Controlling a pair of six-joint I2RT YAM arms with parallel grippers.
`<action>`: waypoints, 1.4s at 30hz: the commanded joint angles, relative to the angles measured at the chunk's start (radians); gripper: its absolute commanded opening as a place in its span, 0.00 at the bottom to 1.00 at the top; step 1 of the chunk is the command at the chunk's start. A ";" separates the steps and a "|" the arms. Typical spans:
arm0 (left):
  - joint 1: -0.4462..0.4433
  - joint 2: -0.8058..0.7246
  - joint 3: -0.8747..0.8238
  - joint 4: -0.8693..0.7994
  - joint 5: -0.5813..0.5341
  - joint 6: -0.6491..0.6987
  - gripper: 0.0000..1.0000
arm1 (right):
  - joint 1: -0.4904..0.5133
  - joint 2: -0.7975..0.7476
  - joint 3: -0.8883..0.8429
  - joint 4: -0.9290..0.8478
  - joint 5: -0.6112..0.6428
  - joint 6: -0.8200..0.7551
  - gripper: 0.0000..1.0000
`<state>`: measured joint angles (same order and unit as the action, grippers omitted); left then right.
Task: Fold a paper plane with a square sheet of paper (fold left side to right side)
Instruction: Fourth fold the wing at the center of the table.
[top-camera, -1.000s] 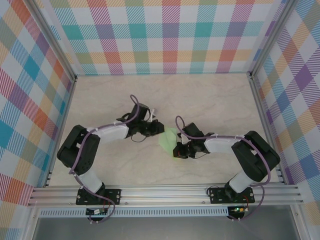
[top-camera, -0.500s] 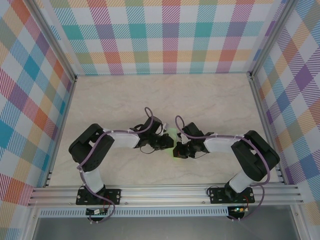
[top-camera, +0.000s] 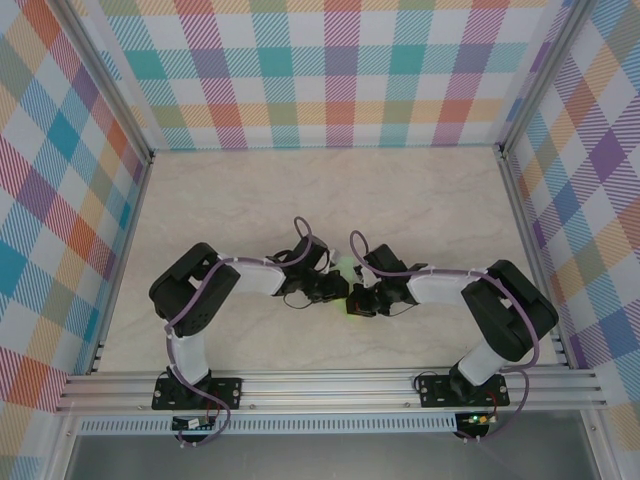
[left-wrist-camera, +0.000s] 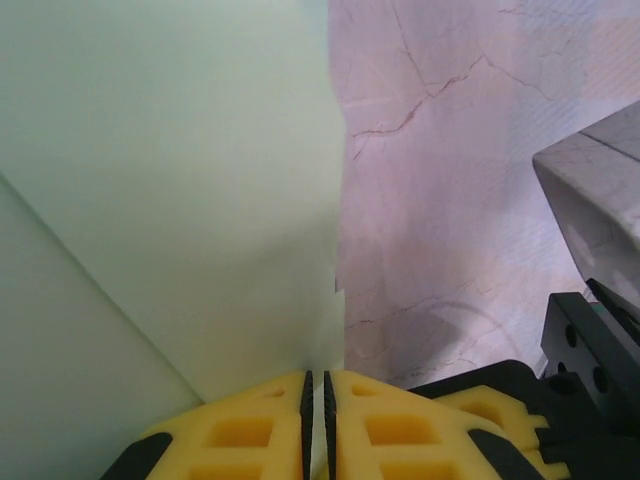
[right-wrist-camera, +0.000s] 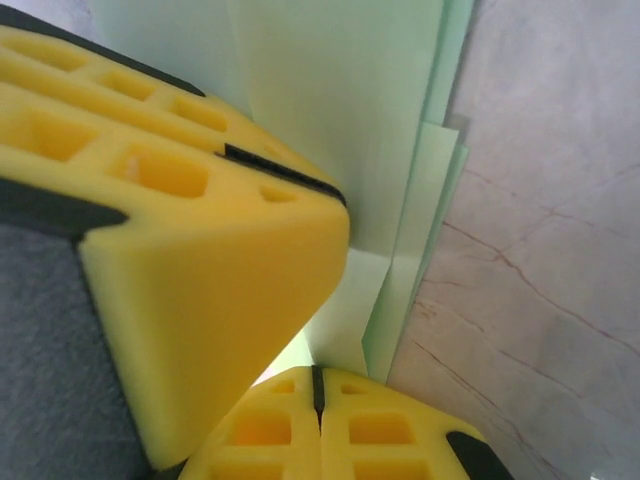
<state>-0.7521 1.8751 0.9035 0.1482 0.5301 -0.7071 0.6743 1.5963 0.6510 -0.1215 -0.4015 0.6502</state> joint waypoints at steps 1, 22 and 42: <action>0.008 0.055 0.027 -0.043 -0.072 0.049 0.14 | 0.011 0.076 -0.058 -0.189 0.103 -0.024 0.03; 0.243 0.192 0.311 -0.213 0.024 0.210 0.14 | 0.012 0.049 -0.069 -0.182 0.092 -0.030 0.04; 0.283 -0.157 0.091 -0.110 0.065 0.106 0.44 | 0.007 -0.403 -0.018 -0.158 0.350 -0.098 0.65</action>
<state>-0.4530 1.7206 1.0645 -0.0189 0.5911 -0.5488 0.6827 1.2682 0.6151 -0.1898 -0.2211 0.5865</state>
